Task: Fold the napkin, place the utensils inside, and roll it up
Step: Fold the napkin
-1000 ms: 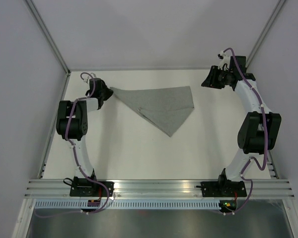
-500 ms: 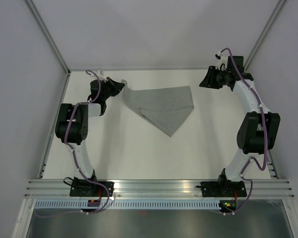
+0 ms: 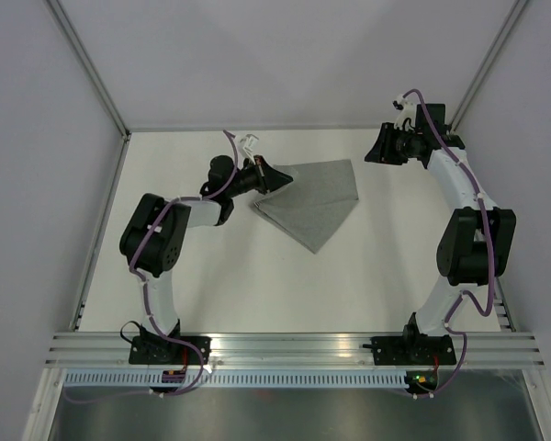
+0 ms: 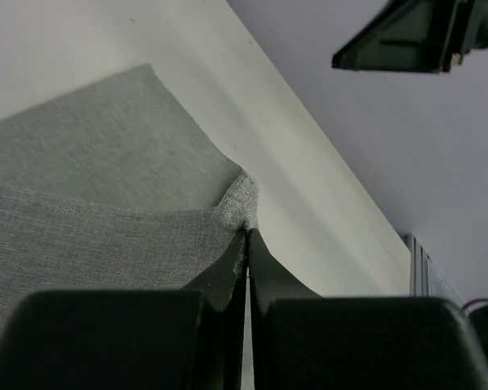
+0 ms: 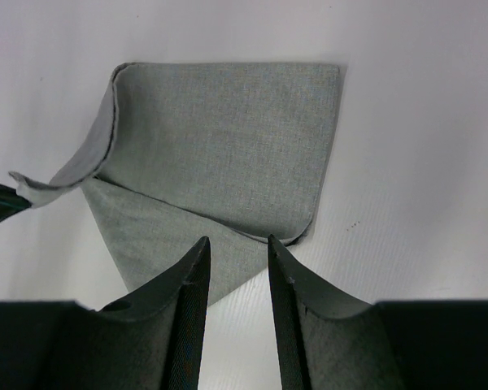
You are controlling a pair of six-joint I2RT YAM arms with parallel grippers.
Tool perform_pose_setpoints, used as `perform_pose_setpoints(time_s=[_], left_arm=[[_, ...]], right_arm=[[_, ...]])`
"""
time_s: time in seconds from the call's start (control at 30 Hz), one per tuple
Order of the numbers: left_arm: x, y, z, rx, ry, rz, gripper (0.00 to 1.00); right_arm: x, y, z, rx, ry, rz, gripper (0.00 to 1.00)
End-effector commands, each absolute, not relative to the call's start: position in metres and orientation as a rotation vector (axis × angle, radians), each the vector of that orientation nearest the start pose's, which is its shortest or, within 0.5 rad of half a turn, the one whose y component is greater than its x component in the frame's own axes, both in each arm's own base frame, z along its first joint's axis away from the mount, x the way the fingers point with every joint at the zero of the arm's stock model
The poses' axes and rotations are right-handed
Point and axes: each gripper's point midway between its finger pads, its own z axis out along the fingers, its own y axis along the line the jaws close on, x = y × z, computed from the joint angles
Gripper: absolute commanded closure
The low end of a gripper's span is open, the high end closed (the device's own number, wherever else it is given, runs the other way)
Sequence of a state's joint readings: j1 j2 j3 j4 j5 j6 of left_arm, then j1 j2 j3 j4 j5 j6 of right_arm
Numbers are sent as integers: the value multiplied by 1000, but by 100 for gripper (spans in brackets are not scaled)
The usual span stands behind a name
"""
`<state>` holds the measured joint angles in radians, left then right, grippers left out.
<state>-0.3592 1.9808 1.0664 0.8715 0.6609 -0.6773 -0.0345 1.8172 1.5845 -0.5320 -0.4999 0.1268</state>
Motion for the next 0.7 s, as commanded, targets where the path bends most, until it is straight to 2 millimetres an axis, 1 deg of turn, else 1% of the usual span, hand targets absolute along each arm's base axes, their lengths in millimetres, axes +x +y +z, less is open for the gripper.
perform_pose_setpoints(time_s=[0.0, 0.1, 0.23, 0.27, 0.4, 0.67], left_arm=[[417, -318, 172, 503, 1660, -1347, 98], [403, -326, 159, 557, 1684, -1377, 98], [386, -335, 150, 628, 1694, -1411, 98], [381, -338, 146, 639, 1705, -1418, 98], [371, -344, 129, 673, 1755, -1420, 98], [353, -355, 106, 740, 1822, -1419, 98]], right_arm=[[474, 77, 200, -82, 2270, 627, 60], [474, 78, 200, -87, 2269, 626, 60], [473, 79, 199, -90, 2271, 625, 60], [474, 79, 199, -89, 2271, 624, 60], [474, 81, 199, -94, 2271, 620, 60], [474, 81, 196, -99, 2278, 612, 60]])
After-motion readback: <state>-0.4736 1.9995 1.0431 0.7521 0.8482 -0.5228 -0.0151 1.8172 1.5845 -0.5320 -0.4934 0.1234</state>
